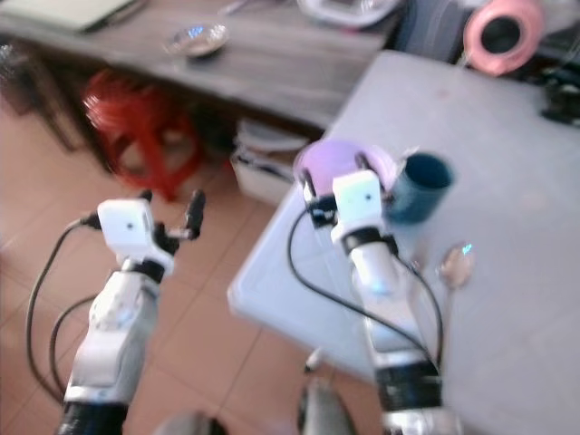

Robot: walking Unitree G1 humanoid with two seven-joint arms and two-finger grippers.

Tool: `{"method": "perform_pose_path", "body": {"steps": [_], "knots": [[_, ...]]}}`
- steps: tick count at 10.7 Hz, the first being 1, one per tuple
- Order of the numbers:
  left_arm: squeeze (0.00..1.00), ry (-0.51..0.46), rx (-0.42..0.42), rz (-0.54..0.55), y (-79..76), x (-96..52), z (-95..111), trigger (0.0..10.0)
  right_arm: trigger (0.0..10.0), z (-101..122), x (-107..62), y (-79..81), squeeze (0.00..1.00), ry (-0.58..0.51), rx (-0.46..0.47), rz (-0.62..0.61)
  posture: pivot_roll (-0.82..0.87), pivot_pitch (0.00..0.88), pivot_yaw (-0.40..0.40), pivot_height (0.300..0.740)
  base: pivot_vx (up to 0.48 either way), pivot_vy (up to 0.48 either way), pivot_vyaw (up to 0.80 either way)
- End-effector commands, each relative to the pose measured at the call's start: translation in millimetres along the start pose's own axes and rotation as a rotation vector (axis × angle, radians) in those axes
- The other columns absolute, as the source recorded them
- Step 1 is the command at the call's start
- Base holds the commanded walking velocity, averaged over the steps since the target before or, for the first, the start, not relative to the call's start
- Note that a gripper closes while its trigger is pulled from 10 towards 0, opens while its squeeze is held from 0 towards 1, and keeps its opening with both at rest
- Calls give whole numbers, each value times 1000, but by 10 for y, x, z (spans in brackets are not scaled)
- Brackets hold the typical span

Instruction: Setting the table

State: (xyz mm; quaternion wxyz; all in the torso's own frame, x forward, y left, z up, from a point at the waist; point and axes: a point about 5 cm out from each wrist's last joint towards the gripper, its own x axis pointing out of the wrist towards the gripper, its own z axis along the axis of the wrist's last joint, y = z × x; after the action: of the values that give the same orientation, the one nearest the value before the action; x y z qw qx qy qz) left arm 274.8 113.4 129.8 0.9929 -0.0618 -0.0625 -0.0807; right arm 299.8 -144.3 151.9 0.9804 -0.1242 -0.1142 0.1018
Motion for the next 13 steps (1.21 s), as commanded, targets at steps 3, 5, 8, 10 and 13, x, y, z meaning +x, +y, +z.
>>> {"method": "perform_pose_path", "body": {"steps": [3,5,8,10,13], "knots": [[0,-13,-4,21,39,-28,24,10000,10000,111,16,87,0,-69,-45,56,-27,110,7,740,0,0,0],[0,-12,-3,20,34,-26,23,10000,10000,132,19,89,0,-79,-57,71,-29,110,4,740,0,0,0],[0,24,-24,-184,-92,-91,-21,10000,10000,69,31,135,0,47,-182,298,-39,124,-2,740,0,0,0],[0,68,-34,-359,-150,-120,-49,10000,10000,46,58,86,0,80,-234,356,-44,127,-5,740,0,0,0],[0,85,-17,-474,-145,-174,-44,10000,10000,52,114,74,0,129,-295,427,-46,137,-5,740,0,0,0]]}}
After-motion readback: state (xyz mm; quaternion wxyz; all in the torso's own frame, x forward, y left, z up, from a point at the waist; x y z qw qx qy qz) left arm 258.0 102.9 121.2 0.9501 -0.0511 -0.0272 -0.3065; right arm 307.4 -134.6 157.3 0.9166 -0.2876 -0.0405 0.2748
